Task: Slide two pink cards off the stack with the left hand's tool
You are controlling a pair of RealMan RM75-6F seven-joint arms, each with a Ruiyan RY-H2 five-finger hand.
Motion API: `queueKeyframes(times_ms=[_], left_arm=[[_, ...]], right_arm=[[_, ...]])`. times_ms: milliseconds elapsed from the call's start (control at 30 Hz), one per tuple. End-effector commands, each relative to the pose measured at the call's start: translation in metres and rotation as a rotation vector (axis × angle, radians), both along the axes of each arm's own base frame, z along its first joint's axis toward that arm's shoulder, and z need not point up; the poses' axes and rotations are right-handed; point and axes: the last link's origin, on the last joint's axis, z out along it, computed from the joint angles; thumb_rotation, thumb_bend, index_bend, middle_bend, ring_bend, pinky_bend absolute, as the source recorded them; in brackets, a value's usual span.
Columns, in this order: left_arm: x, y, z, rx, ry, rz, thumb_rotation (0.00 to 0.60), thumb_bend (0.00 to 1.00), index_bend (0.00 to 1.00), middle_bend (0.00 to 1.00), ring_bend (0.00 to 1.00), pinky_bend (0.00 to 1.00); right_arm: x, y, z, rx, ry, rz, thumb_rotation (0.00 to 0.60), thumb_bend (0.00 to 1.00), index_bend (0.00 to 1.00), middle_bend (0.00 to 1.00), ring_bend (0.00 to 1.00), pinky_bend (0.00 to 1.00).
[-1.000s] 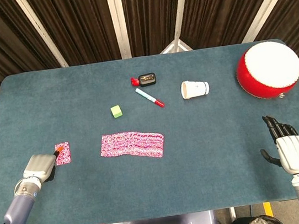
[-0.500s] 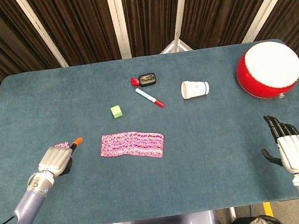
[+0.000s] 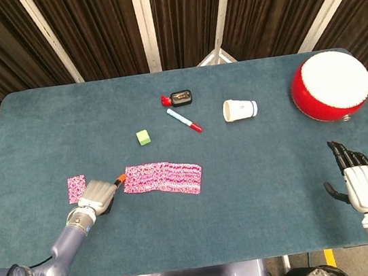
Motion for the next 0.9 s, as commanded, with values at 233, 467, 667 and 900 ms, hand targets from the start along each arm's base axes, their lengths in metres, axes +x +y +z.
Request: queueKeyframes(times_ms=[233, 467, 667, 900], left_arm=[[0.015, 0.001, -0.018, -0.022, 0.003, -0.024, 0.6, 0.96, 0.0, 0.84, 0.78, 0.7], [0.02, 0.001, -0.023, -0.032, 0.041, -0.042, 0.6, 0.96, 0.0, 0.84, 0.78, 0.7], [0.01, 0.006, -0.016, 0.0, 0.142, -0.023, 0.6, 0.96, 0.0, 0.84, 0.78, 0.7], [-0.003, 0.016, -0.011, 0.037, 0.187, 0.022, 0.6, 0.96, 0.0, 0.84, 0.78, 0.7]], right_arm=[[0.0, 0.0, -0.001, 0.003, 0.005, 0.001, 0.6, 0.28, 0.01, 0.15, 0.23, 0.24], [-0.001, 0.0, 0.0, 0.001, 0.005, -0.002, 0.6, 0.28, 0.01, 0.15, 0.23, 0.24], [-0.002, 0.0, 0.001, -0.002, 0.0, -0.005, 0.6, 0.28, 0.01, 0.15, 0.23, 0.24], [-0.003, 0.0, 0.0, -0.001, 0.006, -0.01, 0.6, 0.28, 0.01, 0.15, 0.23, 0.24]])
